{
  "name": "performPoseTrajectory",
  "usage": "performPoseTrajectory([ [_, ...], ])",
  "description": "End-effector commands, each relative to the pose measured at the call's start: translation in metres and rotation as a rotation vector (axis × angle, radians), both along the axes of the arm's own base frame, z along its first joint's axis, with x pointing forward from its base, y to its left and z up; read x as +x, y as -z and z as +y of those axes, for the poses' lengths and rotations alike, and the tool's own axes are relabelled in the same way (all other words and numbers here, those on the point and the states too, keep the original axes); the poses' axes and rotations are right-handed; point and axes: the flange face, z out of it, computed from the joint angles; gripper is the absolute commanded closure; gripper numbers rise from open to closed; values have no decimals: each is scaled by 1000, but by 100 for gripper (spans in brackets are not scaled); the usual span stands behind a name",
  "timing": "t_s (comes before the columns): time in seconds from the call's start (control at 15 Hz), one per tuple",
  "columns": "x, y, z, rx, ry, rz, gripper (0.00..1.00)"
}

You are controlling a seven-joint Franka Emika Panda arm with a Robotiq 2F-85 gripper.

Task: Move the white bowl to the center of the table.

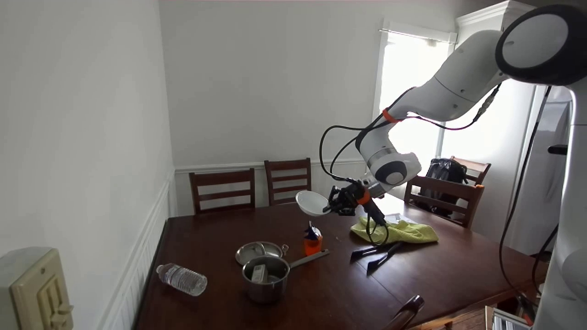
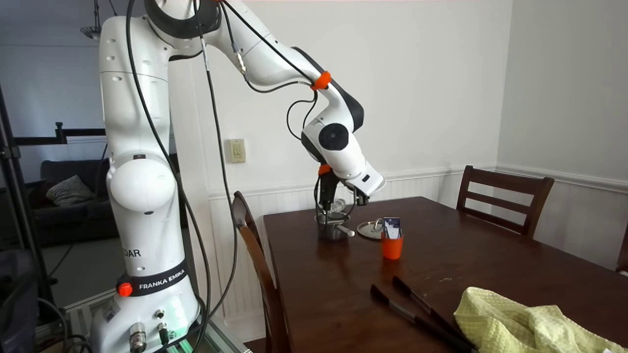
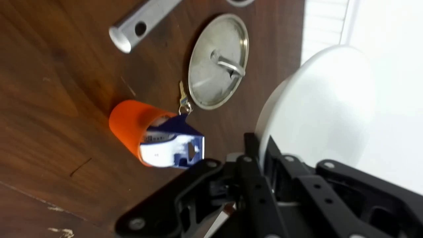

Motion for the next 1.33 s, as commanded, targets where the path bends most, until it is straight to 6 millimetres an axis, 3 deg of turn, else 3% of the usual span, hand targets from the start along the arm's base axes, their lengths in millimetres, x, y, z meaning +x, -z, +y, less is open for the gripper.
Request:
performPoseTrajectory([
  [0.0, 17, 2, -83, -17, 194, 25, 98],
  [0.13, 11, 13, -129, -42, 299, 54, 98],
  [0.27, 6, 36, -174, -85, 398, 101, 98],
  [0.47, -1, 71, -209, -142, 524, 192, 98],
  [0.6, 0, 90, -213, -132, 598, 277, 98],
  [0.73, -9, 130, -202, -69, 621, 373, 98],
  [0.93, -16, 172, -189, 54, 642, 489, 98],
  [1.0, -9, 176, -188, 101, 648, 501, 98],
  [1.27, 22, 144, -202, 235, 715, 467, 98],
])
